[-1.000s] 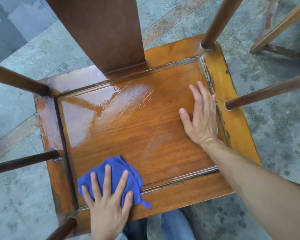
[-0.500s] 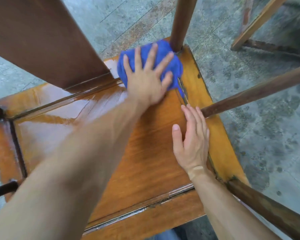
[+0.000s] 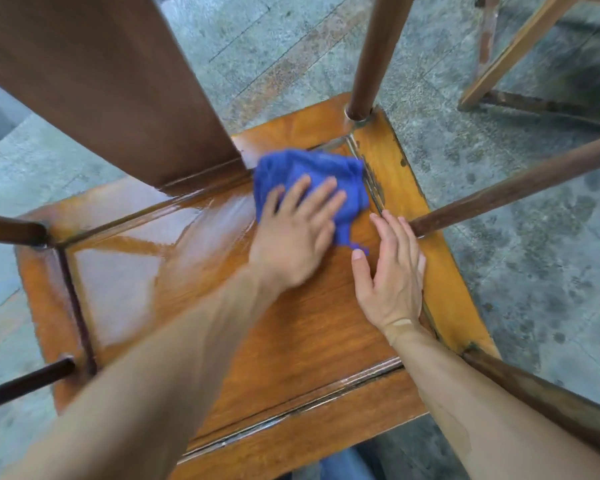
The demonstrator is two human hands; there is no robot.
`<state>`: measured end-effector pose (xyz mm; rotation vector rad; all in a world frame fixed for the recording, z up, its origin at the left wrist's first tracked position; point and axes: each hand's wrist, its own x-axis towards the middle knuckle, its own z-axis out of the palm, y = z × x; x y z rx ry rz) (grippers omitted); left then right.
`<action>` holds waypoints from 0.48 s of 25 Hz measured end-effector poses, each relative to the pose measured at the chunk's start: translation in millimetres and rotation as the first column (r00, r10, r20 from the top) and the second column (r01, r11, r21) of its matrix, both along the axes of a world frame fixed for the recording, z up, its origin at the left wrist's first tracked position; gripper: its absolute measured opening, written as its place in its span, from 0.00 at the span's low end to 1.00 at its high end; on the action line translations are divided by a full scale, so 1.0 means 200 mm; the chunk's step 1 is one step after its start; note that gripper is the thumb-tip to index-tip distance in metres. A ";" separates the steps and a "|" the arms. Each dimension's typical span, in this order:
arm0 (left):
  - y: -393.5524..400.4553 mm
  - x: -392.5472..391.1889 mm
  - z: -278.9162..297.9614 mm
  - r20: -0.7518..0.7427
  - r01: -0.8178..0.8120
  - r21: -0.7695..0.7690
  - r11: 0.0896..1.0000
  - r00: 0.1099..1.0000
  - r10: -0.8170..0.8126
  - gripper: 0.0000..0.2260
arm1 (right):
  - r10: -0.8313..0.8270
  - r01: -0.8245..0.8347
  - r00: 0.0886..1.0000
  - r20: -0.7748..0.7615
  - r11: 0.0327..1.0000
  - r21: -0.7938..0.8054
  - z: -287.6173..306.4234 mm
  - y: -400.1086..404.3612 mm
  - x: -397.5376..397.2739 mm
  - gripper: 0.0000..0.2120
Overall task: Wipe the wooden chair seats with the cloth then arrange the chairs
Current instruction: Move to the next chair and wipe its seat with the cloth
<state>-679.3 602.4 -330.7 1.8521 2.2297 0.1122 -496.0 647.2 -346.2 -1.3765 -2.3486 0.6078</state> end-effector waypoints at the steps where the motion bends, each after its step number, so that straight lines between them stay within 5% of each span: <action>1: -0.16 0.08 0.02 0.020 0.021 -0.023 1.000 1.000 -0.020 0.24 | 0.001 -0.001 1.000 -0.003 1.000 -0.008 0.00 0.00 0.00 0.27; 4: -0.79 0.25 0.06 -0.020 -0.181 -0.156 0.971 0.983 0.180 0.25 | -0.002 0.002 1.000 -0.001 0.999 -0.037 0.02 0.01 -0.01 0.27; 7: -1.13 0.24 0.11 -0.117 -0.476 -0.299 0.827 0.878 0.464 0.27 | 0.001 -0.001 1.000 0.012 0.999 -0.039 0.02 0.00 -0.01 0.27; 12: -0.71 0.10 0.02 -0.125 -0.325 -0.135 0.936 0.943 0.309 0.29 | -0.009 0.008 0.999 -0.044 1.000 -0.024 0.01 0.00 0.00 0.27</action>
